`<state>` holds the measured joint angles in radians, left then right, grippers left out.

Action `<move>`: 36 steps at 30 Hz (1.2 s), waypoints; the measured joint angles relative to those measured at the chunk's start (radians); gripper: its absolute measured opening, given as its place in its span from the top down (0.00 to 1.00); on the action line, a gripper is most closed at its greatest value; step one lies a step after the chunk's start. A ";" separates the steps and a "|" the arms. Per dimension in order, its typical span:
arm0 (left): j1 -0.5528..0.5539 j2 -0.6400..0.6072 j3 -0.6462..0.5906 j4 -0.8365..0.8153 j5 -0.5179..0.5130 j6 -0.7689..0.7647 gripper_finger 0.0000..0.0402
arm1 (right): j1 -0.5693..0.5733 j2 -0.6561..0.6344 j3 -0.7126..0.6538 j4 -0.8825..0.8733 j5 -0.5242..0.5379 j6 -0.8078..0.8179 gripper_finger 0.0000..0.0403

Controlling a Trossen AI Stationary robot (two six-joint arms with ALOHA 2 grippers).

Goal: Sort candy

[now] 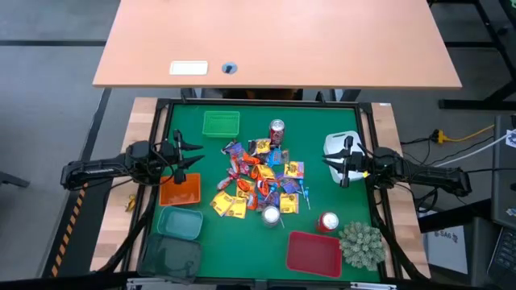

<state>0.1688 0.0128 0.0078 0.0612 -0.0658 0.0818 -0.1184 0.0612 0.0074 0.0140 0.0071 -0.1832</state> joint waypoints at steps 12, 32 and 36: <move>0.000 0.000 0.000 0.000 -0.026 0.000 0.65 | 0.000 0.000 -0.001 0.044 -0.012 0.335 0.85; 0.000 0.000 0.000 0.009 -0.023 -0.001 0.65 | 0.000 0.162 0.161 0.307 0.034 0.353 0.41; 0.000 0.000 0.000 0.009 -0.023 -0.002 0.65 | 0.000 0.337 0.241 0.293 0.046 0.309 0.43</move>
<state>0.1688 0.0128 0.0078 0.0704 -0.0883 0.0799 -0.1181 0.3978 0.2487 0.3067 0.0532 0.1259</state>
